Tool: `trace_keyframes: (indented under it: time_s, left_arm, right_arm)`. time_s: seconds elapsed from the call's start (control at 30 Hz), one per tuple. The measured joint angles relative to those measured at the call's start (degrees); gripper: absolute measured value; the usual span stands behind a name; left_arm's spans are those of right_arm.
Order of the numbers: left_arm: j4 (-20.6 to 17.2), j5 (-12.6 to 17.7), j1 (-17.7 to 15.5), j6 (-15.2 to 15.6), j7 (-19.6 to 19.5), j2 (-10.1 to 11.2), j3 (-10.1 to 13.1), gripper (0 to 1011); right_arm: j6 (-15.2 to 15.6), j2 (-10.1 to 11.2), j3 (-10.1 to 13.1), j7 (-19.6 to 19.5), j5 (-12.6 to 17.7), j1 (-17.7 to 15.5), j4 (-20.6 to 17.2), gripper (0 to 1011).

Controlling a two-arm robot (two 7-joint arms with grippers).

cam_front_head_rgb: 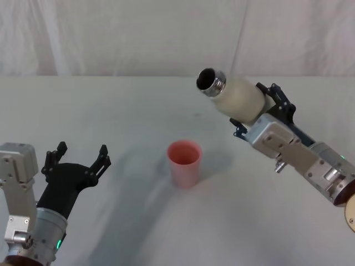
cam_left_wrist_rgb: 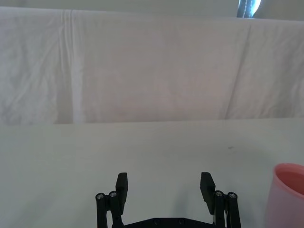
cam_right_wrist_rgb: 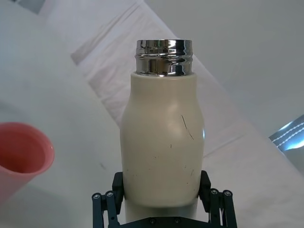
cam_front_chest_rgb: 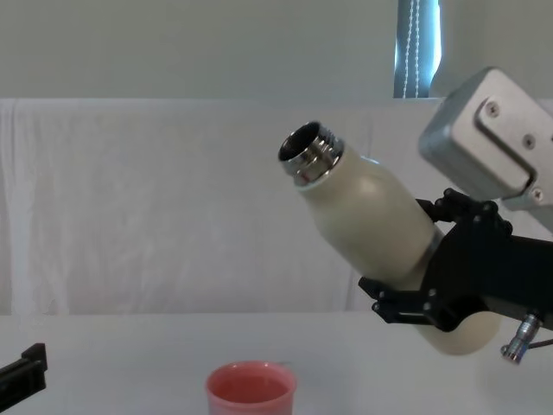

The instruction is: Grasp the thermos with one hand and pour water into the cup lid.

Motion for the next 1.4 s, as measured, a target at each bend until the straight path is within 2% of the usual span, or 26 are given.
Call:
trace_keyframes:
  time_s: [0.23, 0.33, 0.4, 0.43, 0.53, 0.8, 1.07, 1.4]
  left_arm:
    - [0.0, 0.0, 0.0, 0.0, 0.0, 0.0, 0.0, 1001]
    - [0.0, 0.0, 0.0, 0.0, 0.0, 0.0, 0.0, 1001]
    - [0.0, 0.0, 0.0, 0.0, 0.0, 0.0, 0.0, 1001]
    - [0.0, 0.0, 0.0, 0.0, 0.0, 0.0, 0.0, 1001]
    - [0.0, 0.0, 0.0, 0.0, 0.0, 0.0, 0.0, 1001]
    - [0.0, 0.0, 0.0, 0.0, 0.0, 0.0, 0.0, 1001]
    - [0.0, 0.0, 0.0, 0.0, 0.0, 0.0, 0.0, 1001]
    - [0.0, 0.0, 0.0, 0.0, 0.0, 0.0, 0.0, 1001]
  right_arm:
    - [-1.3, -0.8, 1.4, 0.1, 4.2, -0.8, 0.2, 958]
    - [-2.7, -1.1, 2.2, 0.4, 6.9, -1.2, 0.5, 957]
    - [-4.3, -1.3, 2.9, 1.0, 9.8, -1.6, 0.8, 957]
    - [-4.3, -1.3, 2.9, 1.0, 9.8, -1.6, 0.8, 957]
    - [-5.8, -1.6, 3.6, 1.4, 12.8, -2.1, 1.3, 957]
    - [-6.9, -2.1, 4.7, 1.5, 16.6, -2.9, 1.9, 958]
    - [-7.8, -3.4, 6.8, 0.9, 21.6, -4.6, 2.6, 957]
    - [-8.3, -3.9, 8.2, 0.1, 23.9, -6.2, 3.1, 957]
